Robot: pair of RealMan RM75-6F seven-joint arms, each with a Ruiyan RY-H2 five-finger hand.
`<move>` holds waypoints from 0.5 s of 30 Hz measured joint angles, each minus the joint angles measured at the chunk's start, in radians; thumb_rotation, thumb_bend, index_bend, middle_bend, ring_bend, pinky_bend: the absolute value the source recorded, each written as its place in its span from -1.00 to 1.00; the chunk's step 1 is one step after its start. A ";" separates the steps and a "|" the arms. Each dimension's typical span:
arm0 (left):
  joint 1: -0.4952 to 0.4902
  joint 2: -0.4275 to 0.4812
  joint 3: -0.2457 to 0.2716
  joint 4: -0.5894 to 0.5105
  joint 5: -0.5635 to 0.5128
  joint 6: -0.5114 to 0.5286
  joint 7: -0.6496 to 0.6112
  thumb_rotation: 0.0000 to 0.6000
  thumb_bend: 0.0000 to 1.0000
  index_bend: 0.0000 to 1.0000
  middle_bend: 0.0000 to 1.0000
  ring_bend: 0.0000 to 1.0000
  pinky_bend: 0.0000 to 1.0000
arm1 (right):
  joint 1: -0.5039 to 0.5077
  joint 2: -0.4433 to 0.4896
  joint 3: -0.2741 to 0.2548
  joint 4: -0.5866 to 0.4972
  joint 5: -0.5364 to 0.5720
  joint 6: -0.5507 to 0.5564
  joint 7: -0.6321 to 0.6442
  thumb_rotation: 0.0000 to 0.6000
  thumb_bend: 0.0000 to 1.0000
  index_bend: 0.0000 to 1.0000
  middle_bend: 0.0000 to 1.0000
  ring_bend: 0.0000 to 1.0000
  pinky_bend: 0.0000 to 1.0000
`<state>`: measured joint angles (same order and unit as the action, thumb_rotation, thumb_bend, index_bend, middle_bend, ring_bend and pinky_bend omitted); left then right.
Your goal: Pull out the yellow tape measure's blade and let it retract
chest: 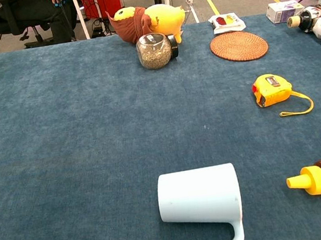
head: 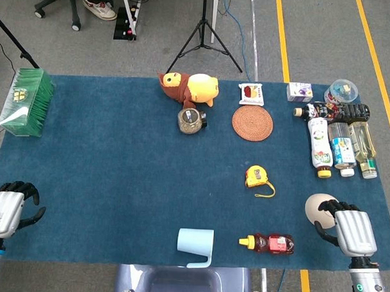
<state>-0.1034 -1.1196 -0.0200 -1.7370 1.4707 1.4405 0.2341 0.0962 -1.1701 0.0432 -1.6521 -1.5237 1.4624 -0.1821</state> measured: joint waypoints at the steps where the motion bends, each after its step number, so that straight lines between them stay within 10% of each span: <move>1: 0.000 -0.001 0.000 0.001 0.000 -0.001 -0.001 1.00 -0.51 0.19 -0.08 -0.35 -0.33 | 0.000 0.001 -0.001 -0.001 0.000 0.000 -0.001 0.72 -0.31 -0.14 -0.09 -0.06 -0.03; 15: -0.001 -0.003 0.000 0.007 0.007 0.004 -0.006 1.00 -0.51 0.19 -0.08 -0.35 -0.33 | -0.001 0.005 -0.003 -0.011 -0.002 -0.001 -0.010 0.72 -0.31 -0.14 -0.09 -0.06 -0.03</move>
<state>-0.1047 -1.1222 -0.0197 -1.7300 1.4778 1.4440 0.2276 0.0950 -1.1650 0.0405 -1.6632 -1.5260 1.4616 -0.1922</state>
